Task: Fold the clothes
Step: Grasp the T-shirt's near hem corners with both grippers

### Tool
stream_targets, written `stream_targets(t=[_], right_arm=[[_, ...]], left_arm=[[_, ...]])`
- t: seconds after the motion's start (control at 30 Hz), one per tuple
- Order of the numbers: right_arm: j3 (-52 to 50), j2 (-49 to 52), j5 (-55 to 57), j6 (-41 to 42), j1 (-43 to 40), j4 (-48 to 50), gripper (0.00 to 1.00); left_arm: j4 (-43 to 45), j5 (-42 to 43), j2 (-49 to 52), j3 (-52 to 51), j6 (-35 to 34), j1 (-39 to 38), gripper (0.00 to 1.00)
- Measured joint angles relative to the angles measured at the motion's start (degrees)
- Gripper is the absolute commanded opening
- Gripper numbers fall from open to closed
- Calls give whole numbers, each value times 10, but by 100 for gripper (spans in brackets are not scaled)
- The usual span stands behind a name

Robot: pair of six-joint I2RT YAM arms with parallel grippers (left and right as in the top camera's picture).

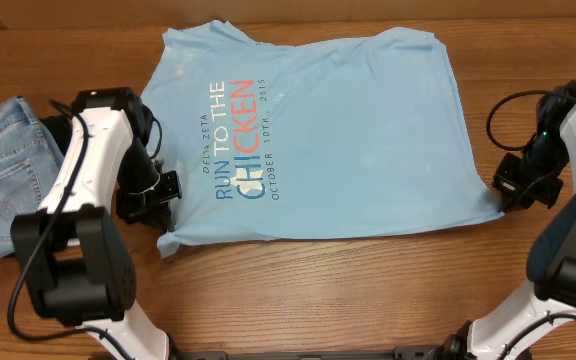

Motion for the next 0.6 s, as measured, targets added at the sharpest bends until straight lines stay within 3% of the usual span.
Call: stream_targets(t=[0.13, 0.27, 0.6], right_arm=[[-3, -50, -35, -2, 0, 108, 4], [-4, -53, -74, -14, 8, 186, 4], [-4, -45, -103, -16, 21, 329, 5]], left_arm=[[96, -1, -33, -2, -16, 0, 4], [238, -28, -33, -2, -92, 0, 4], [400, -57, -33, -2, -150, 0, 5]])
